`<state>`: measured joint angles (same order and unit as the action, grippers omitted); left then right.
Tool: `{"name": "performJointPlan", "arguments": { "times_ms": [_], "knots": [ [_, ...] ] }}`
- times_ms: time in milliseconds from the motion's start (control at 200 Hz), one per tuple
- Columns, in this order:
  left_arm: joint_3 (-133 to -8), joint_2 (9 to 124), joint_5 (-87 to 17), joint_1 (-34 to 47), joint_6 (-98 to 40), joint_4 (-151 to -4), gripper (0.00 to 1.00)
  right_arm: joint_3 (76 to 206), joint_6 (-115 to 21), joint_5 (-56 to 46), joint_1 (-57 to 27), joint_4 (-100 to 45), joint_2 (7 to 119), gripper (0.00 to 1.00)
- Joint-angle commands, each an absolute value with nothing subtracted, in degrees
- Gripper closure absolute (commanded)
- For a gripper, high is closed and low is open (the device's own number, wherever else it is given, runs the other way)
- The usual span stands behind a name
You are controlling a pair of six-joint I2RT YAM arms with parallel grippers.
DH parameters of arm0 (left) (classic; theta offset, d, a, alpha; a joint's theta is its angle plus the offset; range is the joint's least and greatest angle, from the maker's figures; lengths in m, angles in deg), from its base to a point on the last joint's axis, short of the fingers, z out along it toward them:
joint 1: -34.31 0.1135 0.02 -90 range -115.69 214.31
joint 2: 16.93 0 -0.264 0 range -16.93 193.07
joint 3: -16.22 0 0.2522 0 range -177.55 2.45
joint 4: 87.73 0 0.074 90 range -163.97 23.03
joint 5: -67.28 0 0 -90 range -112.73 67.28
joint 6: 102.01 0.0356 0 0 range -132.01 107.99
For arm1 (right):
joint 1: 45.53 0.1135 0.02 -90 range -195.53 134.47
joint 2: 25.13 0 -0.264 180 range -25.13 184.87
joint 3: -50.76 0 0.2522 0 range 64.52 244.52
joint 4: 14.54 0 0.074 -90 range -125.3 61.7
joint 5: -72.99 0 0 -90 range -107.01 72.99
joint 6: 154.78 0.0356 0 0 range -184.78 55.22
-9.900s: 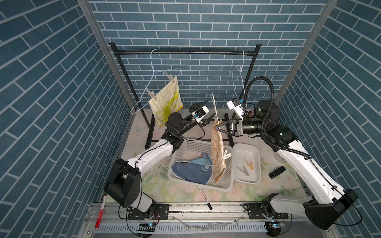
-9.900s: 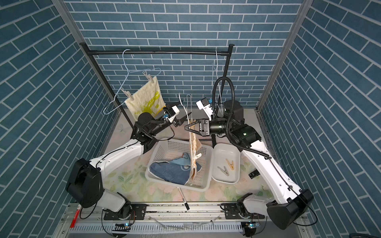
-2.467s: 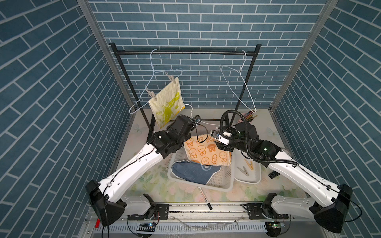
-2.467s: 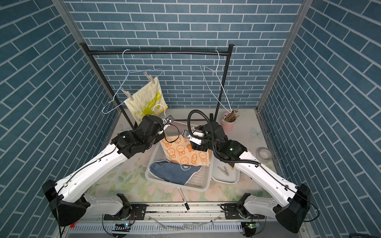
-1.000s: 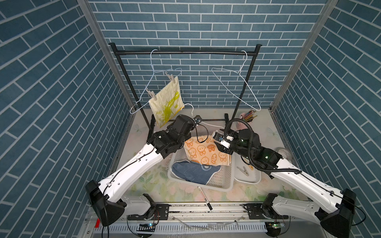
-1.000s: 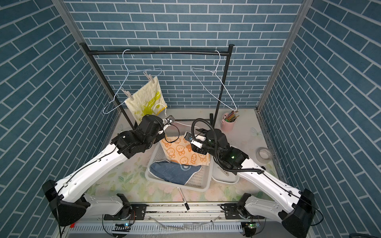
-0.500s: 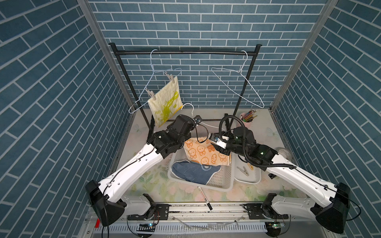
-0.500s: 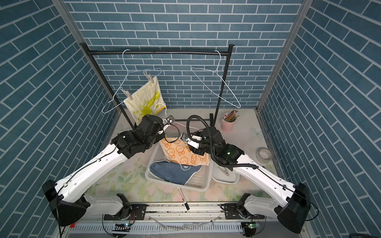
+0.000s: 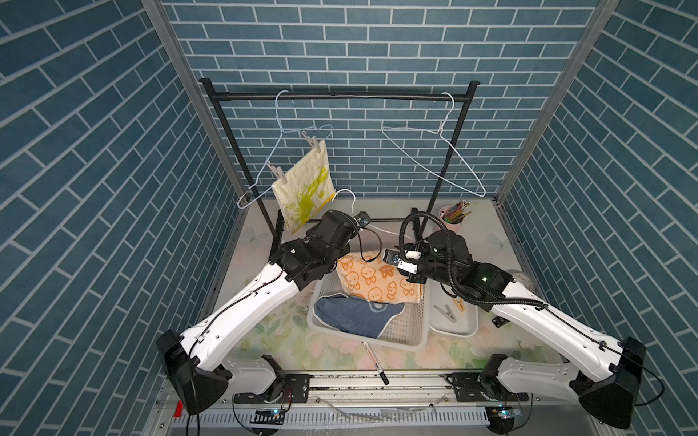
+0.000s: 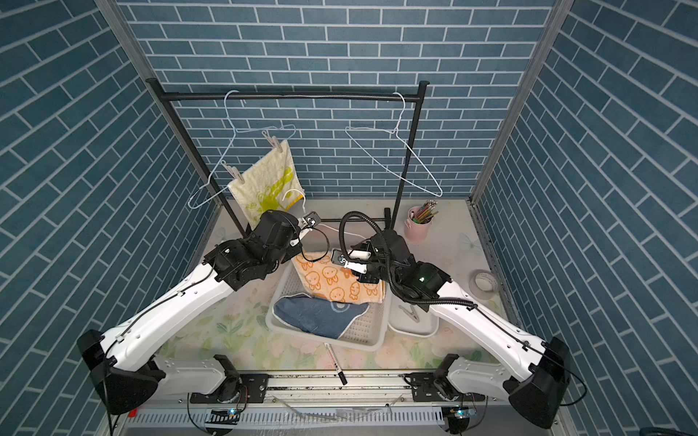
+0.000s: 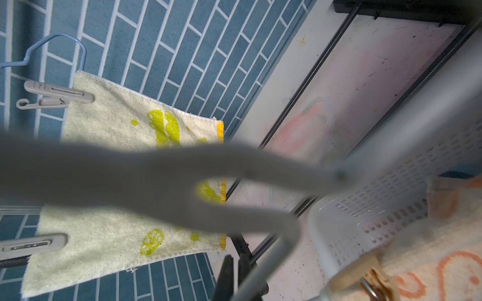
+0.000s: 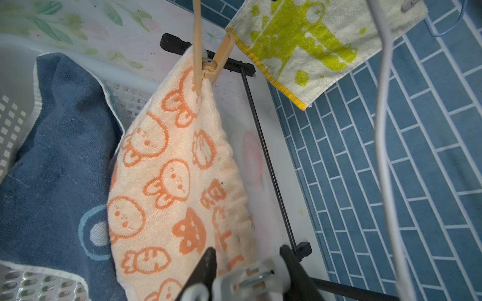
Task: Remove the clothespins securing towels to the hanger
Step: Remove the clothespin from the hanger, then place the clothespin in the storage box.
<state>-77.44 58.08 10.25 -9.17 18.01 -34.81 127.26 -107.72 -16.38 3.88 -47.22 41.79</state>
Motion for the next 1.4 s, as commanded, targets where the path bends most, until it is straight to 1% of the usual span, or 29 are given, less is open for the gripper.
{"name": "performJointPlan", "arguments": {
  "times_ms": [0,275,345,440,705,835,1000,1220,1310,1395],
  "knots": [
    [-77.99,58.02,10.25,-9.46,17.37,-35.72,1.0,128.94,-110.92,-16.81,4.12,-47.9,41.89,0.66],
    [-77.7,58.01,10.23,-9.46,17.23,-35.52,1.0,129.27,-110.46,-15.48,4.12,-48.09,41.39,0.91],
    [-77.53,58.21,10.28,-9.46,17.11,-35.52,1.0,129.46,-109.65,-15.11,4.18,-48.11,40.99,0.95],
    [-77.32,58.16,10.15,-9.46,17.15,-35.62,1.0,129.88,-108.14,-14.96,4.13,-47.82,40.31,0.97],
    [-76.63,58.26,9.97,-9.46,16.28,-35.63,1.0,130.32,-103.32,-13.5,3.96,-46.93,35.68,0.98],
    [-76.26,58.26,9.94,-9.46,15.89,-35.55,1.0,129.93,-101.61,-15.09,3.96,-48.39,32.81,0.98],
    [-75.92,57.95,11.08,-9.39,15.7,-35.33,1.0,129.62,-101.39,-23.09,3.91,-58.99,29.09,0.98],
    [-76.21,57.7,11.73,-9.37,15.71,-35.19,1.0,125.68,-104.25,-39.24,3.77,-75.42,25.8,0.98],
    [-76.47,57.7,11.82,-9.37,15.68,-34.97,1.0,123.33,-103.94,-41.54,2.77,-77.91,24.49,0.98],
    [-76.56,57.74,11.69,-9.37,15.43,-34.86,1.0,121.75,-102.95,-41.29,0.78,-80.44,24.0,0.98]
  ]
}}
